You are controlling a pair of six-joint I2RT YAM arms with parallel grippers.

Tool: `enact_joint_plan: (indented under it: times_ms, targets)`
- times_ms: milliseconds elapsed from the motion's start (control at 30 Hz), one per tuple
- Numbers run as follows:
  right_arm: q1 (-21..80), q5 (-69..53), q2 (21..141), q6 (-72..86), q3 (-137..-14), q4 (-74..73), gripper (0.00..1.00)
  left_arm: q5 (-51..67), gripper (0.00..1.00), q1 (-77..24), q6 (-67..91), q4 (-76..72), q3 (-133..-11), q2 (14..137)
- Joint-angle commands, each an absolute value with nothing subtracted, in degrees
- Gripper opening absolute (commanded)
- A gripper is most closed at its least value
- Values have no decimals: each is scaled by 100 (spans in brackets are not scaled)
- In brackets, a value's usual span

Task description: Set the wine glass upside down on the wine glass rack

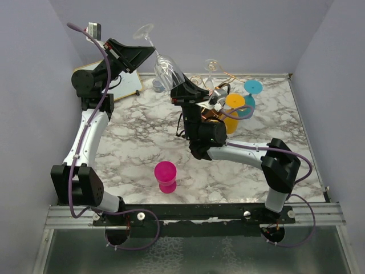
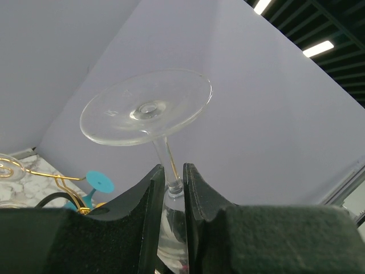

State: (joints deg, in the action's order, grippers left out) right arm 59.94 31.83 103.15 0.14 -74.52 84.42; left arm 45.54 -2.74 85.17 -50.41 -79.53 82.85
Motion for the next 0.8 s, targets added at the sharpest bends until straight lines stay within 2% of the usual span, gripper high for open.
enact_joint_plan:
  times_ms: [0,567,600,667,767]
  targets:
    - [6028,3691,10462,536,-7501,9979,1,4363,22,-404,8436,-5300,-8244,8312]
    - [6029,3401,10675,2231,-7764,9195,1,4487,22,-681,8367,-5281,-8268,8297]
    - [6027,3371,10683,2281,-7775,9157,1,4484,20,-685,8368,-5289,-8270,8299]
    - [6028,3411,10692,2415,-7802,9055,1,4495,0,-685,8375,-5272,-8278,8297]
    - [6027,3596,10700,2583,-7821,8982,1,4500,0,-684,8375,-5318,-8263,8296]
